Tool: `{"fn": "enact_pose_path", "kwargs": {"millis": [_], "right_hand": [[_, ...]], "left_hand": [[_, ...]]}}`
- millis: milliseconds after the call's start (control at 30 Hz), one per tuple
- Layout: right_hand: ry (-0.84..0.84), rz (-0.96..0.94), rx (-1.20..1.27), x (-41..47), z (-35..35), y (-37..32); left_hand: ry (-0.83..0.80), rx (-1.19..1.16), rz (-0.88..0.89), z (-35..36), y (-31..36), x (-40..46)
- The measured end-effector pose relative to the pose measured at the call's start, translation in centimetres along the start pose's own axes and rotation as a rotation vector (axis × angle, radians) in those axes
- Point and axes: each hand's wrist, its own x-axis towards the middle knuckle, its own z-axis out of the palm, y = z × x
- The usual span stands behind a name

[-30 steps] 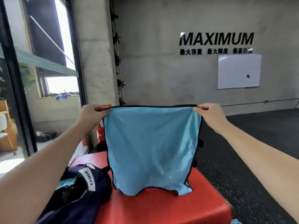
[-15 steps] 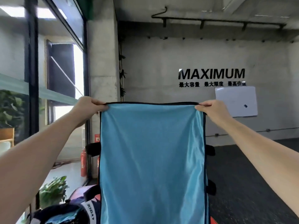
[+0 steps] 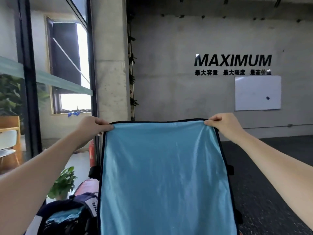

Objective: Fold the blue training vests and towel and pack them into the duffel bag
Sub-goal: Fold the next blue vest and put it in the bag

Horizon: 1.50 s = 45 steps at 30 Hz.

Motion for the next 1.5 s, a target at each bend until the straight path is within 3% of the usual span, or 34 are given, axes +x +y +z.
{"fn": "enact_pose_path", "kwargs": {"millis": [200,333,500,600,1000,1267,1500], "right_hand": [[-0.082,-0.005,-0.143,-0.6,6.1,5.6],[-0.264,-0.004,-0.311,-1.5,8.9,8.6],[-0.394,0.254,-0.34,-1.5,12.1,10.3],[-0.369,0.294,-0.268,-1.8,13.3,10.9],[-0.194,0.271,-0.123,-1.0,15.3,13.6],[-0.224,0.367,-0.106,4.1,19.6,17.1],[-0.158,0.138,-0.275,13.9,18.4,15.5]], "left_hand": [[0.025,0.074,-0.067,4.8,-7.5,-0.4],[0.009,0.203,-0.035,8.0,-10.7,-1.3],[-0.106,0.354,-0.122,10.6,-12.3,-1.8],[-0.138,0.351,-0.213,11.4,-12.8,-1.7],[-0.068,0.26,-0.259,13.9,-15.3,1.0],[-0.122,0.315,-0.228,17.4,-17.8,6.6],[-0.01,0.348,-0.087,16.8,-14.6,15.8]]}}
